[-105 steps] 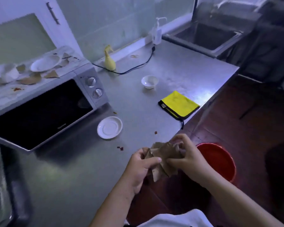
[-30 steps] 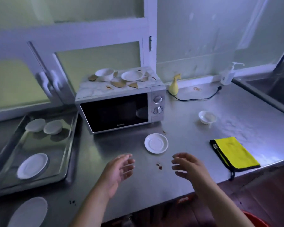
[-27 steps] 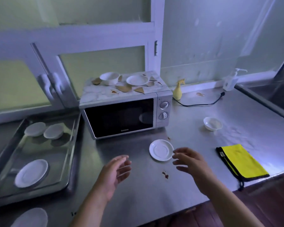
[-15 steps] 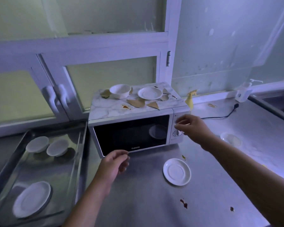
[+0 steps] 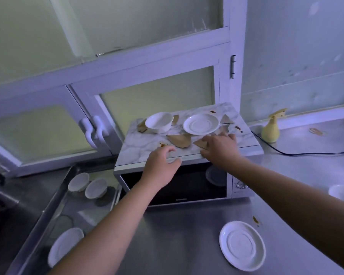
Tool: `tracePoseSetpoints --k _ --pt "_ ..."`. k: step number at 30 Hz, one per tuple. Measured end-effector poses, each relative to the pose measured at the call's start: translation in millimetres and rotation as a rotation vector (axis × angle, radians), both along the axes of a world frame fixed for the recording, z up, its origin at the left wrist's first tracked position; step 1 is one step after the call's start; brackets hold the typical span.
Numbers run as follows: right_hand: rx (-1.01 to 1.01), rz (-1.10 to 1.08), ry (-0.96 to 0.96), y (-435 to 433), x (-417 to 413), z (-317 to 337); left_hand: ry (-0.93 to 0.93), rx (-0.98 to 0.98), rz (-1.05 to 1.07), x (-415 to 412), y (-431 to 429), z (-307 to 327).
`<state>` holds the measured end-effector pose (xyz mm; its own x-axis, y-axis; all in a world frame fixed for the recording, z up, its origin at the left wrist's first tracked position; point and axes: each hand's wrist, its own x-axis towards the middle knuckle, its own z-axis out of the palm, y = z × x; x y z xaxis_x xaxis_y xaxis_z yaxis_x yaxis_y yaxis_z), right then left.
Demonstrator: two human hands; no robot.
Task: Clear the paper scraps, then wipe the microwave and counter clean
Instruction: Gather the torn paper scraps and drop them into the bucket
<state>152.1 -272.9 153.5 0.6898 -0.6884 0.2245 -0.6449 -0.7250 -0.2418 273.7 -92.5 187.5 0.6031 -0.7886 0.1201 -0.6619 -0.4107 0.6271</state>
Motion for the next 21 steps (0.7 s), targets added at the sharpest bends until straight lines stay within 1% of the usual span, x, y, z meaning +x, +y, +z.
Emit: tracePoseSetpoints --k 4,7,9,12,13,15,16,18,21 --pt "-0.046 0.037 -0.014 -8 -3 0 -0.253 0.169 -0.006 5 -53 5" --pt "-0.056 0.103 0.023 -8 -16 2 -0.392 0.336 0.002 8 -78 8" --pt "-0.067 0.169 0.043 -7 -29 -1 -0.458 0.406 0.000 10 -86 9" --pt "-0.078 0.219 0.072 -5 -49 -5 -0.515 0.393 -0.008 11 -89 6" --pt "-0.073 0.222 0.040 -5 -54 -7 -0.562 0.388 -0.016 10 -88 5" --pt "-0.066 0.217 -0.088 -3 -62 -10 -0.630 0.379 -0.017 8 -87 5" --pt "-0.087 0.217 -0.145 -2 -65 -12 -0.627 0.367 -0.005 7 -85 5" --pt "-0.134 0.212 -0.215 -1 -69 -17 -0.545 0.308 0.021 4 -79 5" --pt "-0.131 0.165 -0.293 0 -75 -17 -0.325 0.054 0.030 -7 -58 3"
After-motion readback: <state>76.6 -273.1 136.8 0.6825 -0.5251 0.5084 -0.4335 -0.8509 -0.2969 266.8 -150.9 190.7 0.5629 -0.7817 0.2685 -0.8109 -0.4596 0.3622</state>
